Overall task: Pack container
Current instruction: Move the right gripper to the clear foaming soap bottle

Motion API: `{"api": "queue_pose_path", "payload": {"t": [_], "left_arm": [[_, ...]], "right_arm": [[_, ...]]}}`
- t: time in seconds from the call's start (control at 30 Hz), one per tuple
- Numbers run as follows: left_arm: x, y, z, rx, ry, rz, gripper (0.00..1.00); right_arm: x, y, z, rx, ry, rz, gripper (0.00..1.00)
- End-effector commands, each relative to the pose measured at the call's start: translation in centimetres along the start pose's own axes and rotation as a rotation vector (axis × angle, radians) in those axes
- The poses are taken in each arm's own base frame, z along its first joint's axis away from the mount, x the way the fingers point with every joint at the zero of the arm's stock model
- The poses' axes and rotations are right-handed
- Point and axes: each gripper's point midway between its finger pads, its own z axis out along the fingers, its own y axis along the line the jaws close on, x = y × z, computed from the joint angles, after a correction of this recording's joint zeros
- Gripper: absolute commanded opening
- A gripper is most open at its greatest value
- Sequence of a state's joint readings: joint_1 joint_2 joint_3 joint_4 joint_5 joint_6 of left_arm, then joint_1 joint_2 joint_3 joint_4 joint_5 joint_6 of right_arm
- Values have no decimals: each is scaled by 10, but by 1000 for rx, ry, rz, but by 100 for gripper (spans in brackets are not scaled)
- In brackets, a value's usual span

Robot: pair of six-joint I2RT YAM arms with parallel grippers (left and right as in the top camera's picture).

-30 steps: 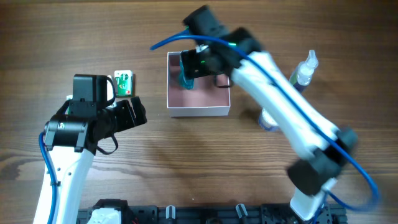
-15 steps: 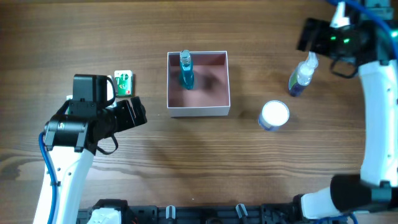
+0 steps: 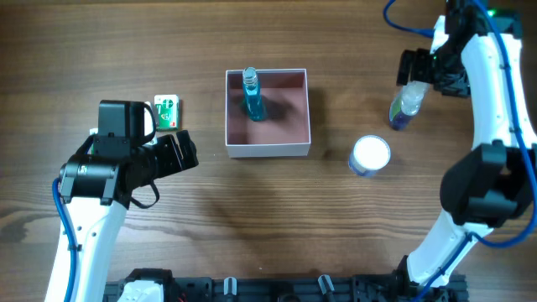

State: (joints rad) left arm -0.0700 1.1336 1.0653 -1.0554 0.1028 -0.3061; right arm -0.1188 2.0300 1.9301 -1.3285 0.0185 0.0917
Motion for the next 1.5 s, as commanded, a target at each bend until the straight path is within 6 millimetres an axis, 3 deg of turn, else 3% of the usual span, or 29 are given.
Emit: {"api": "queue_pose_path", "payload": {"t": [0.0, 0.17, 0.67, 1.47], "left_arm": [[-6, 0, -5, -1, -21, -20, 100], [-6, 0, -5, -1, -21, -20, 100], [-6, 0, -5, -1, -21, -20, 100], [-6, 0, -5, -2, -21, -20, 100]], "right_arm": [[2, 5, 20, -16, 47, -21, 99], [4, 5, 34, -14, 78, -16, 97], [0, 6, 39, -14, 71, -17, 71], [0, 6, 46, -14, 84, -42, 67]]}}
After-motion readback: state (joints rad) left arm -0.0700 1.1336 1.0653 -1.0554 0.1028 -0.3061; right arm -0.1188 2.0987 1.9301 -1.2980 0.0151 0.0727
